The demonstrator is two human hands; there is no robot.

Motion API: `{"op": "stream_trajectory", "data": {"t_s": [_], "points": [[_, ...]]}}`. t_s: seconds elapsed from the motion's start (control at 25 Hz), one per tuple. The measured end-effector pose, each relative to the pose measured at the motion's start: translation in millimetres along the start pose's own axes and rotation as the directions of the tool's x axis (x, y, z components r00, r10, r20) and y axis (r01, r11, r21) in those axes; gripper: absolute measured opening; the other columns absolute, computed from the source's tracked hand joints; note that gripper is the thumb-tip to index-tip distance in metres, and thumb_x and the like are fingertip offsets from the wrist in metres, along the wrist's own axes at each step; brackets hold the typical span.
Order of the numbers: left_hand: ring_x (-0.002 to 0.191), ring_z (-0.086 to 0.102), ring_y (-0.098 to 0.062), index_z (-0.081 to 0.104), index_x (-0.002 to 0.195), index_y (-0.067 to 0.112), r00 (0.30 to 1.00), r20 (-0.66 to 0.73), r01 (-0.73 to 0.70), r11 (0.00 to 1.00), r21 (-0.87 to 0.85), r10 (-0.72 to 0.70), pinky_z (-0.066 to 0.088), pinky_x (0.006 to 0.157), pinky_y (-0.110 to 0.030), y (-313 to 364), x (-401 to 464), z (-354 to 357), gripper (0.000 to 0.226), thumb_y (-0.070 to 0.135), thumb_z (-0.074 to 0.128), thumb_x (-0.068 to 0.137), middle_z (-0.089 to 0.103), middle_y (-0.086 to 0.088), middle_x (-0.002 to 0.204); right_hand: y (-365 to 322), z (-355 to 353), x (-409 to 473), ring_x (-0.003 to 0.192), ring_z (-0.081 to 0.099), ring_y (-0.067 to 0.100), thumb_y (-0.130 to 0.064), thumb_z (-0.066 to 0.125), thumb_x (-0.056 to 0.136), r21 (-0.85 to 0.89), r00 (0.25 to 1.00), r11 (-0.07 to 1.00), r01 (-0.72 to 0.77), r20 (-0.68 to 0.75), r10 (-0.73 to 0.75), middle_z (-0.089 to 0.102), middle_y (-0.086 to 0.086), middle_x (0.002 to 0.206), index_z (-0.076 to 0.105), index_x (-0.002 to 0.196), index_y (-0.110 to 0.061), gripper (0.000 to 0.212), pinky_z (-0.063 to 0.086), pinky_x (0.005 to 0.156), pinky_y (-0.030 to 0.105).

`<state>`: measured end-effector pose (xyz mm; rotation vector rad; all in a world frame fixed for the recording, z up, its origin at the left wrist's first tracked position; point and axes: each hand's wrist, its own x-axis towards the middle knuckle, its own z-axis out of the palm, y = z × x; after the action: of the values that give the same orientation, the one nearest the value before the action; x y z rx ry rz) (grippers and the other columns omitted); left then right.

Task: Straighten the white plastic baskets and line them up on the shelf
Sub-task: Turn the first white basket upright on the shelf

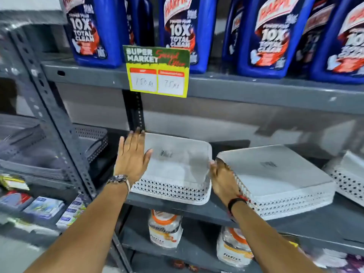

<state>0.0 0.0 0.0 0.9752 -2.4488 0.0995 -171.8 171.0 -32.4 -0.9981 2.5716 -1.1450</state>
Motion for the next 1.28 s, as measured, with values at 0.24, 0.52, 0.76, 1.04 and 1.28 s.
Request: {"op": "stream_trajectory", "data": {"t_s": [0.24, 0.52, 0.76, 1.04, 1.28], "points": [[0.138, 0.029, -0.038, 0.021, 0.146, 0.002, 0.879, 0.308, 0.416, 0.902, -0.120, -0.364, 0.015, 0.118, -0.049, -76, 63, 67, 0.061, 0.034, 0.037, 0.096, 0.033, -0.023, 0.149, 34, 60, 88, 0.112, 0.059, 0.035, -0.081, 0.020, 0.068, 0.258, 0.921, 0.885, -0.388, 0.074, 0.383, 0.061, 0.025, 0.123, 0.050, 0.127, -0.007, 0.099, 0.047, 0.100, 0.047], [0.125, 0.050, -0.038, 0.045, 0.132, -0.006, 0.578, 0.668, 0.815, 0.367, -0.448, -0.469, 0.039, 0.105, -0.039, -94, 102, 99, 0.059, 0.038, 0.025, 0.100, 0.049, -0.035, 0.133, 10, 60, 105, 0.109, 0.059, 0.032, -0.049, 0.036, 0.092, 0.369, 0.846, 0.776, -0.512, 0.062, 0.529, 0.061, 0.020, 0.119, 0.047, 0.129, -0.002, 0.061, 0.048, 0.094, 0.038], [0.124, 0.050, -0.035, 0.049, 0.133, 0.011, 0.599, 0.559, 0.530, -0.240, -0.813, -0.573, 0.039, 0.108, -0.040, -100, 132, 63, 0.069, 0.056, 0.014, 0.094, 0.060, -0.014, 0.131, -37, 4, 104, 0.057, 0.066, 0.000, -0.049, 0.041, 0.089, 0.798, 0.927, 0.541, -0.264, 0.055, 0.372, 0.070, -0.010, 0.058, 0.060, 0.074, -0.019, 0.039, 0.049, 0.054, 0.011], [0.036, 0.063, -0.022, 0.052, 0.069, 0.008, 0.544, 0.765, 0.797, -0.071, -0.599, -0.346, 0.050, 0.030, -0.022, -93, 110, 18, 0.043, 0.037, 0.036, 0.097, 0.063, -0.009, 0.035, -7, -25, 84, 0.072, 0.056, 0.026, -0.034, 0.055, 0.086, 0.601, 0.910, 0.695, -0.395, 0.155, 0.384, 0.066, 0.012, 0.079, 0.064, 0.074, -0.007, 0.031, 0.042, 0.065, 0.030], [0.045, 0.058, -0.024, 0.051, 0.056, -0.001, 0.473, 0.690, 0.877, 0.368, -0.309, -0.548, 0.058, 0.062, -0.025, -118, 86, 56, 0.038, -0.001, 0.042, 0.093, 0.056, -0.009, 0.031, 16, -6, 60, 0.071, 0.060, 0.031, -0.010, 0.067, 0.074, 0.078, 0.894, 0.906, -0.416, 0.218, 0.391, 0.065, 0.025, 0.076, 0.061, 0.074, 0.011, 0.021, 0.050, 0.071, 0.036]]}}
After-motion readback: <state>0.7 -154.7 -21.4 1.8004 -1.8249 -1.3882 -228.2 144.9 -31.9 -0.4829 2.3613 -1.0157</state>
